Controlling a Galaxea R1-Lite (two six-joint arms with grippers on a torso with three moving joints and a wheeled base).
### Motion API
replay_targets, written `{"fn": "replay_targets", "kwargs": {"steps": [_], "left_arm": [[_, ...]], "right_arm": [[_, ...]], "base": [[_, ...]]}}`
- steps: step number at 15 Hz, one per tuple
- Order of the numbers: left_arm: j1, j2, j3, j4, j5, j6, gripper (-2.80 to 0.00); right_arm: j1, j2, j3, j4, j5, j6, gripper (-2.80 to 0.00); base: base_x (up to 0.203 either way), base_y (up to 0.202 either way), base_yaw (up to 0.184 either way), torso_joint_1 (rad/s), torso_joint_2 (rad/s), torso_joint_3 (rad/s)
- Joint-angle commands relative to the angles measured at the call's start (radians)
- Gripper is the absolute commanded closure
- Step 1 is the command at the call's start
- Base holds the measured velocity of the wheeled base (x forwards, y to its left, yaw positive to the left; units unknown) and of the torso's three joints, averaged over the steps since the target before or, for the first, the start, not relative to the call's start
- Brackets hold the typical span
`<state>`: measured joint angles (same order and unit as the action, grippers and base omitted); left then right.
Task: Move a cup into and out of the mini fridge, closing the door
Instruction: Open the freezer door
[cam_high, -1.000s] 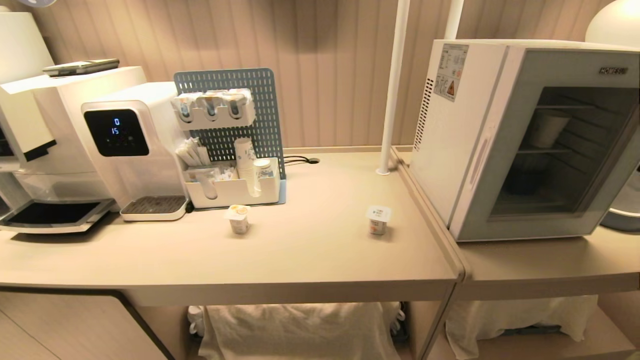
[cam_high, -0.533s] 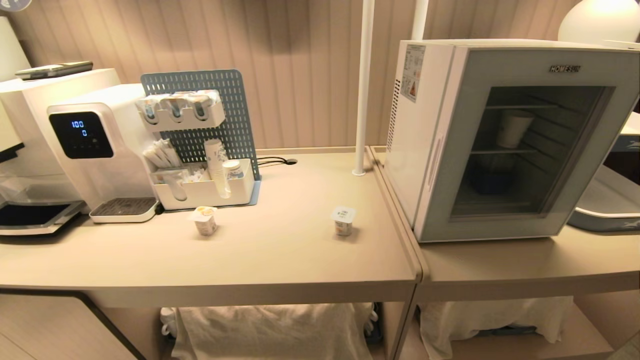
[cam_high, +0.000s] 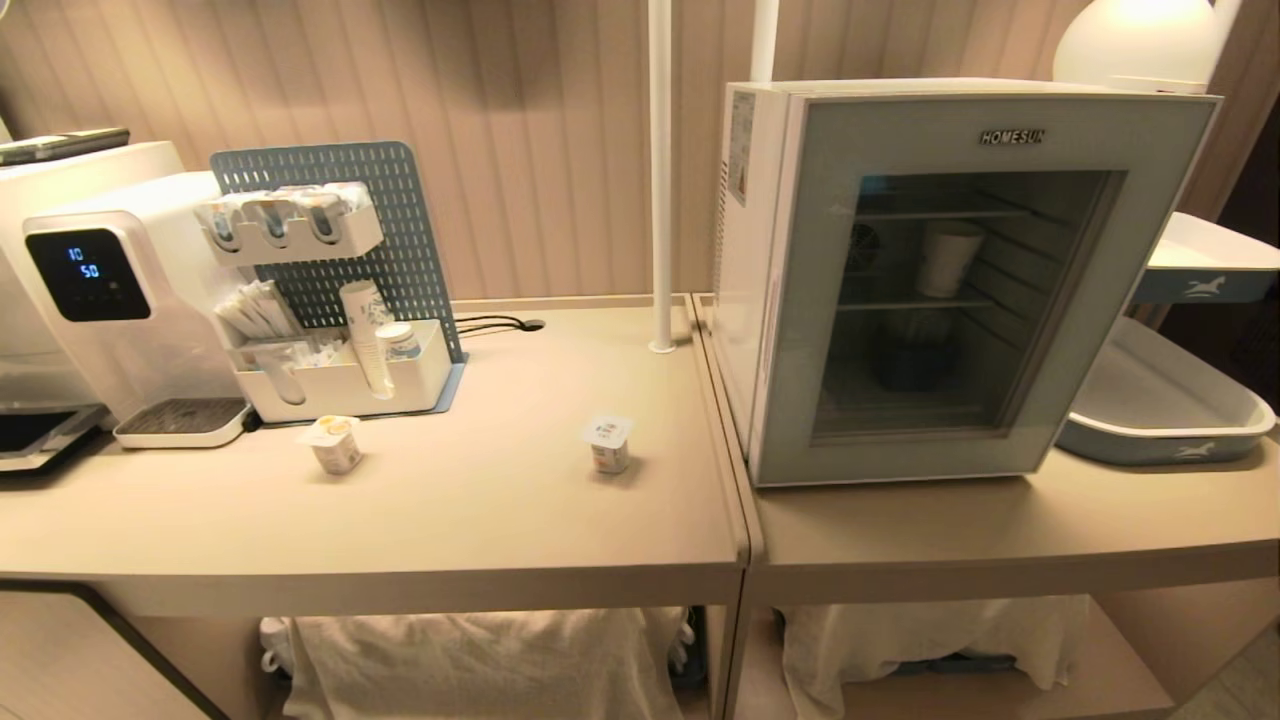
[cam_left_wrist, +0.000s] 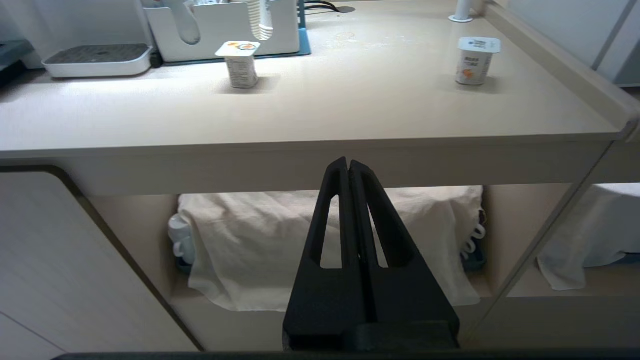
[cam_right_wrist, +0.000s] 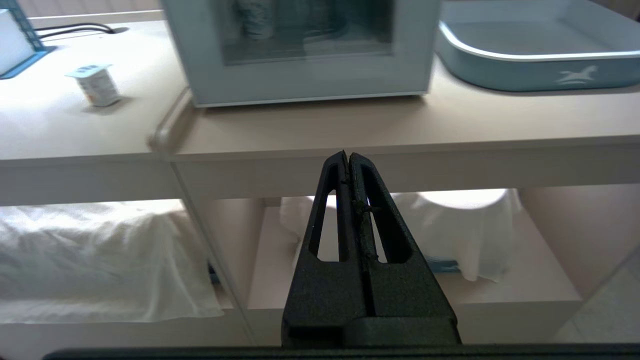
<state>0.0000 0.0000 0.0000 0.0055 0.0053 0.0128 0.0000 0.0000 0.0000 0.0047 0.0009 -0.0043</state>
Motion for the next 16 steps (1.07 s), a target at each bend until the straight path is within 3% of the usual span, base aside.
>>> {"fn": "replay_targets", "kwargs": {"steps": [1, 16], "left_arm": [[0.000, 0.000, -0.002, 0.001, 0.001, 0.000, 0.00], [0.000, 0.000, 0.000, 0.001, 0.001, -0.004, 0.00]], "right_arm": [[0.000, 0.001, 0.000, 0.000, 0.001, 0.000, 0.00], [0.000, 0.002, 0.001, 0.000, 0.001, 0.000, 0.00]], "base": [[0.000, -0.192, -0.003, 0.007, 0.00, 0.007], [0.000, -0.194, -0.001, 0.002, 0.00, 0.003]]}}
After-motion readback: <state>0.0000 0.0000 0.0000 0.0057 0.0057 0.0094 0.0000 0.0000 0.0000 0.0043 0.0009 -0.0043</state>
